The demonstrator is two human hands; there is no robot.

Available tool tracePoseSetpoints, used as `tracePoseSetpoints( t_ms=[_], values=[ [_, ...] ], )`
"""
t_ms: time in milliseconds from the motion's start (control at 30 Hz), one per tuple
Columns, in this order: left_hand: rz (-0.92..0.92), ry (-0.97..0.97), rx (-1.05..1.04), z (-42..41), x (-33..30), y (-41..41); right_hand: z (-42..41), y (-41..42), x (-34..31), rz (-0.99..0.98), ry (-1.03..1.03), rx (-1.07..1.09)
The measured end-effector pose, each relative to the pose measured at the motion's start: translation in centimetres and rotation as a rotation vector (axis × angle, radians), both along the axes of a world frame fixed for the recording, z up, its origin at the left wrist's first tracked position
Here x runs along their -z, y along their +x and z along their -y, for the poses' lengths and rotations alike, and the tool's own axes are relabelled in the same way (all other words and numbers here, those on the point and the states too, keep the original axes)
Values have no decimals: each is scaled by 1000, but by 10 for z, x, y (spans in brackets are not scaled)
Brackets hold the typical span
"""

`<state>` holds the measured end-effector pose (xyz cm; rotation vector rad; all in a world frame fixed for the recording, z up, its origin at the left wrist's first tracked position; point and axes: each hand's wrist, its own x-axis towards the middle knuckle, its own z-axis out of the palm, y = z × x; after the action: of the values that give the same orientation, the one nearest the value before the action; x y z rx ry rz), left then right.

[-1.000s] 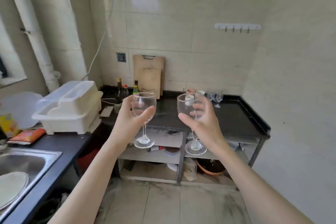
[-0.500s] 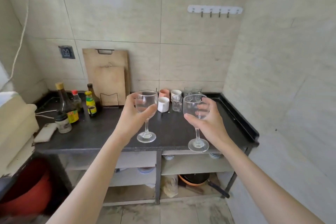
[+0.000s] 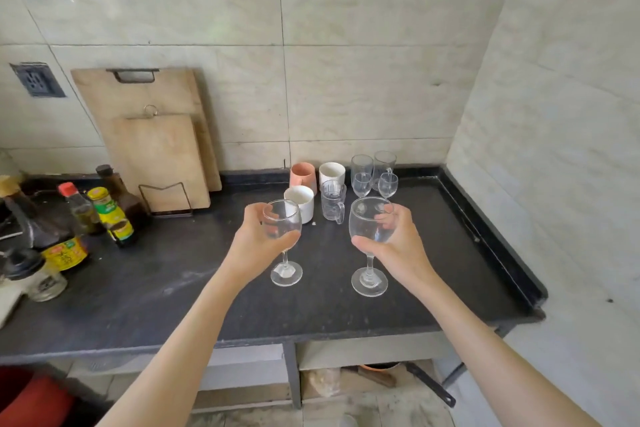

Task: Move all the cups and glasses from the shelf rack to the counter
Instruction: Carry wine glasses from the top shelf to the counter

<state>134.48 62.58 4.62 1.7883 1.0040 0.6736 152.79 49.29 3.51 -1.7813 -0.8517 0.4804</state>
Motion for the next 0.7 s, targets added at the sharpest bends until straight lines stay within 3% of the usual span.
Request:
tracePoseSetpoints(
  t_ms=[200,433,700],
  values=[
    [-108,-65,-33,-57,48,90,-64,90,47,-60,-96,-55],
    [-233,-121,102,-92,103,185,-108,184,90,-115,-218,-57],
    [-221,-99,191,-121,142,267,-141,250,139,-108,-285,29]
  ],
)
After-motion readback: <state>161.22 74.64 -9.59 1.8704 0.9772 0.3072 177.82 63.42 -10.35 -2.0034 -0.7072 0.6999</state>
